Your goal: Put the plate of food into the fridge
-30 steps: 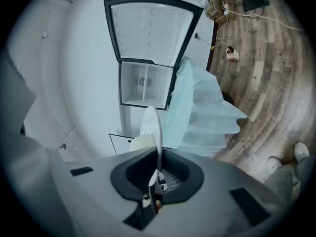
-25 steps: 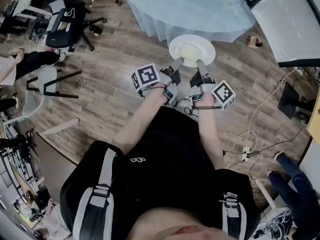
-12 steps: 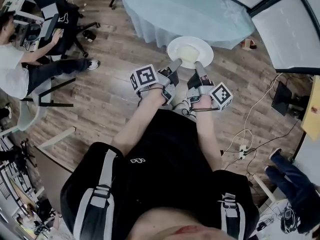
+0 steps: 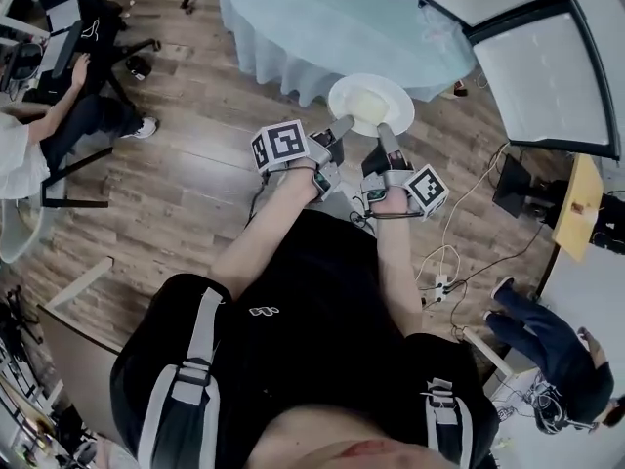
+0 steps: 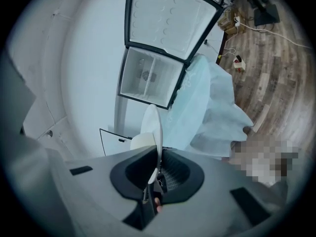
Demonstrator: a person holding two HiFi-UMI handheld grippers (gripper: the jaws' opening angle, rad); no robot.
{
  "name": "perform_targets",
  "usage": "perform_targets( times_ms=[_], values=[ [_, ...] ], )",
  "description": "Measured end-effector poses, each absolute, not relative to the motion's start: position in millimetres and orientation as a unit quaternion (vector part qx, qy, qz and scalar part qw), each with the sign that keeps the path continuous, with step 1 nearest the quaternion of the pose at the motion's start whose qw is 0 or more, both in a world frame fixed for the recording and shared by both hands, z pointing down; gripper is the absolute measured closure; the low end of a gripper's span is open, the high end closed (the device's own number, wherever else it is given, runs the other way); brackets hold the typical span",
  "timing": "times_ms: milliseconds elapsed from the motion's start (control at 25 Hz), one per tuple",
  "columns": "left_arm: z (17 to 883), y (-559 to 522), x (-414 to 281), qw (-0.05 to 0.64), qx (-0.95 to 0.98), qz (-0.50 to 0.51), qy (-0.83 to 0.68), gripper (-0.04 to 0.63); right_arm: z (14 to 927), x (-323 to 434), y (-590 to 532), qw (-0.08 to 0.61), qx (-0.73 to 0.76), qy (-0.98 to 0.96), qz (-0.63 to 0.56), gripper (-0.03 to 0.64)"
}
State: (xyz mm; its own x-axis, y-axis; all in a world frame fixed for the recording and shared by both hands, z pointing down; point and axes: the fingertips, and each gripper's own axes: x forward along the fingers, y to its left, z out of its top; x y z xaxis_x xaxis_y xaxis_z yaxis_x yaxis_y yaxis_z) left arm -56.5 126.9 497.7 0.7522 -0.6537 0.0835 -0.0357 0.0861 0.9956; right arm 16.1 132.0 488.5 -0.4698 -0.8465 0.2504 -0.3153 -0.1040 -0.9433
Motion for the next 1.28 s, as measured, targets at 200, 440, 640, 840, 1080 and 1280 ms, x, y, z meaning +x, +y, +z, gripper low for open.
perform_targets(
  times_ms=[200, 440, 640, 840, 1080, 1280],
  values=[
    [488, 106, -53, 0.676, 0.650, -0.220, -0.268, 0.574, 480, 19, 113, 0.234, -0.462, 0.629, -0.579, 0.589],
    [501, 74, -31, 0.689, 0.639, -0.212, -0.268, 0.574, 492, 41, 82, 0.233, -0.468, 0.617, -0.587, 0.589],
    [511, 77, -29, 0.697, 0.631, -0.204, -0.272, 0.574, 502, 43, 85, 0.231, -0.468, 0.612, -0.594, 0.586],
    [511, 56, -16, 0.696, 0.632, -0.203, -0.274, 0.574, 504, 56, 65, 0.238, -0.468, 0.609, -0.595, 0.586],
    [514, 29, 15, 0.695, 0.630, -0.194, -0.287, 0.574, 509, 89, 35, 0.236, -0.462, 0.609, -0.600, 0.586],
    [515, 1, 45, 0.695, 0.624, -0.195, -0.300, 0.574, 514, 120, 6, 0.233, -0.452, 0.608, -0.610, 0.586]
  ],
)
